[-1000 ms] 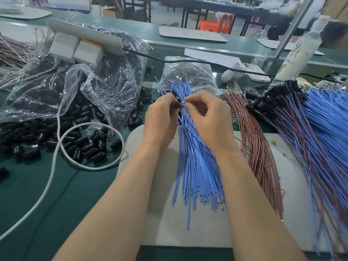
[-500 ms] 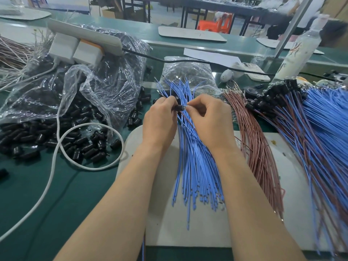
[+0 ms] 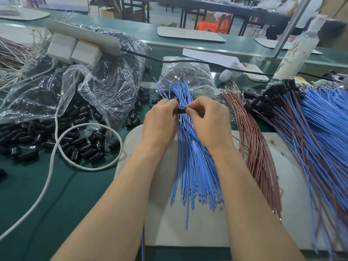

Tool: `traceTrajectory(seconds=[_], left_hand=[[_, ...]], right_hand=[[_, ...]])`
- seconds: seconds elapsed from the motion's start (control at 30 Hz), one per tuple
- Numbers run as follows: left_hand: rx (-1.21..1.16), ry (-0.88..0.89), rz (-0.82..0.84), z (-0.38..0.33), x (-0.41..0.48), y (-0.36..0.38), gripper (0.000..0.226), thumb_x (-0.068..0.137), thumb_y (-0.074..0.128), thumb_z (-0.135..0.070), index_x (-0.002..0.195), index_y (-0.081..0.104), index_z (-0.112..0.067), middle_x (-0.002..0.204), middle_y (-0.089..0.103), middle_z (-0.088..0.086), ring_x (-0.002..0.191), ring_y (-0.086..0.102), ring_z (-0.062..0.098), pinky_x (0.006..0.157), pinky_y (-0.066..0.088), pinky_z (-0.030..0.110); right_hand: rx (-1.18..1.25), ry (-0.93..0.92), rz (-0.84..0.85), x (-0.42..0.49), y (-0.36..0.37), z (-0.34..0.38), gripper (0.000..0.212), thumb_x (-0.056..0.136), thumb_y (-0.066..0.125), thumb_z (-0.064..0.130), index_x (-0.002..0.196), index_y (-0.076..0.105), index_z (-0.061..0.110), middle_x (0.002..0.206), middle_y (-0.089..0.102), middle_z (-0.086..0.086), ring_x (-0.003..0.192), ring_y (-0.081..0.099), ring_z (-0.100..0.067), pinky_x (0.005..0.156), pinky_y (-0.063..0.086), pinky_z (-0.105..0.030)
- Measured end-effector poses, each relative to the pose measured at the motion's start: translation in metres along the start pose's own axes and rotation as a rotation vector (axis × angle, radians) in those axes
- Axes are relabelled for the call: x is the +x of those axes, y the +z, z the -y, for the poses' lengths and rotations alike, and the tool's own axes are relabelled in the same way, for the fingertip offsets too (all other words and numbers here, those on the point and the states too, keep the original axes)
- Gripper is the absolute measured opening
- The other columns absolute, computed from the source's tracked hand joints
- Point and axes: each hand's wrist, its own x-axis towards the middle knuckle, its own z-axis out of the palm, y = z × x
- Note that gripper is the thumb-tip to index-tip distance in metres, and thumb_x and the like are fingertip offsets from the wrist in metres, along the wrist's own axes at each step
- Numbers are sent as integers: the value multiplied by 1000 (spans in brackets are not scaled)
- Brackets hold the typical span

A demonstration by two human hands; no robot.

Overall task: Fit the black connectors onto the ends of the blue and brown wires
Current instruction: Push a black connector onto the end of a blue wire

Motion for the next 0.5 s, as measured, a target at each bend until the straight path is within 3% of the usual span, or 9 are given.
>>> traceTrajectory(seconds=[0.17,0.33,0.5], left_hand=[[-139,36,162,0,1,-1,17,86,64,-13,103,68,-15,90,65,2,81,57,21,79,48,40],[-179,72,209,2,2,0,16,85,65,-12,100,70,-11,90,67,5,82,59,21,81,48,40],[-215,89,191,0,2,1,13,84,66,-10,96,71,-12,85,66,4,77,57,19,77,48,38]], right_hand=[[49,102,44,4,-9,-14,4,85,67,10,87,71,11,77,68,2,71,61,-8,73,48,-17],[148,182,165,8,-15,-24,4,85,68,9,85,70,13,76,69,0,76,67,-16,80,56,-32],[252,212,168,9,-15,-29,11,85,68,8,80,68,18,77,71,-4,75,69,-19,81,57,-40]])
